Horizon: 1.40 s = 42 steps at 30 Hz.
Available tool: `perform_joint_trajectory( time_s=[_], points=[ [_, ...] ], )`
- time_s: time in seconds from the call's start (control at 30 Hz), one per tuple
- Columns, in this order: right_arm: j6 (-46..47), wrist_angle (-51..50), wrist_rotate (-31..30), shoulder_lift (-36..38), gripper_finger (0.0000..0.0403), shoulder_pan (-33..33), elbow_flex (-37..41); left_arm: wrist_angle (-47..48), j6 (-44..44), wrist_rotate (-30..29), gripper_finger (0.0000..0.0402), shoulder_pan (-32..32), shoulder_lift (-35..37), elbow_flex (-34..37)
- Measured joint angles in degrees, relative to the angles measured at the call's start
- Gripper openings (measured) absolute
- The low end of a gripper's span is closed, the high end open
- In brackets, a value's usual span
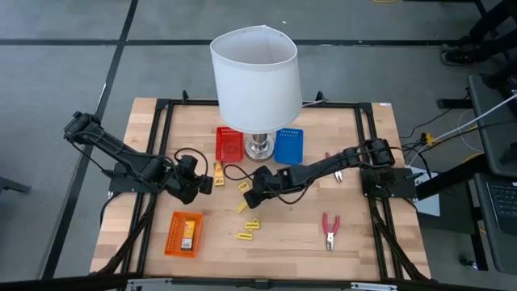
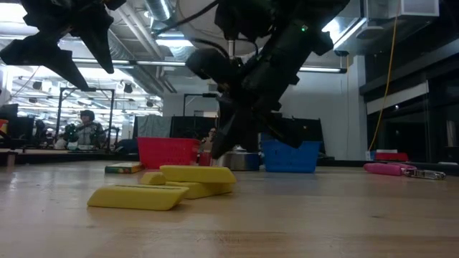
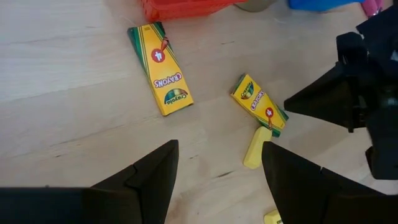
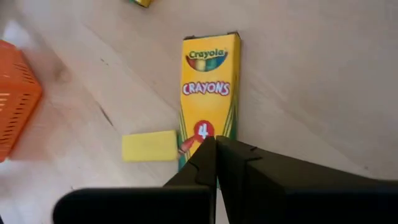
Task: Pick & Place School Supplies
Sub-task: Put the yellow crayon box into the orange basket
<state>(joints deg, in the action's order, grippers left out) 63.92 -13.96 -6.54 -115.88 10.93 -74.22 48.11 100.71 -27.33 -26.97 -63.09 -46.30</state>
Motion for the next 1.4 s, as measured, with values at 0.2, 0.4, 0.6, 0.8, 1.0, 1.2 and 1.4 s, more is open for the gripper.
perform_joint_trajectory(
  time_s=[0.2, 0.4, 0.6, 0.8, 1.0, 1.2, 1.4],
  points=[
    [-1.5, 1.3, 0.5, 0.5, 0.0002, 0.4, 0.0, -0.1, -0.1, -0.1, 0.0228, -0.6, 0.0, 0.0],
    [-3.0, 3.3, 0.7, 0.5, 0.0061, 0.5, 0.0, -0.1, -0.4, -0.4, 0.0228, -0.8, 0.0, 0.0],
    [-2.0, 4.4, 0.4, 0.5, 0.016, 0.6, 0.0, -0.2, -0.4, -0.3, 0.0228, -0.8, 0.0, 0.0],
    [0.0, 4.9, 3.0, -0.2, 0.0195, 0.6, 0.0, -0.2, -0.5, -0.1, 0.0228, -0.8, 0.0, 0.0],
    [0.4, 4.9, 3.0, -0.2, 0.0182, 0.5, 0.0, -0.2, -0.5, -0.1, 0.0228, -0.8, 0.0, 0.0],
    [1.5, 5.5, 4.0, -1.7, 0.0171, 0.6, 0.0, -0.4, -0.5, -0.1, 0.0228, -0.8, 0.0, 0.0],
    [1.7, 3.8, 3.6, -2.0, 0.017, 0.5, -0.1, -0.7, -0.5, 0.0, 0.0228, -0.8, 0.0, 0.0]
  ],
)
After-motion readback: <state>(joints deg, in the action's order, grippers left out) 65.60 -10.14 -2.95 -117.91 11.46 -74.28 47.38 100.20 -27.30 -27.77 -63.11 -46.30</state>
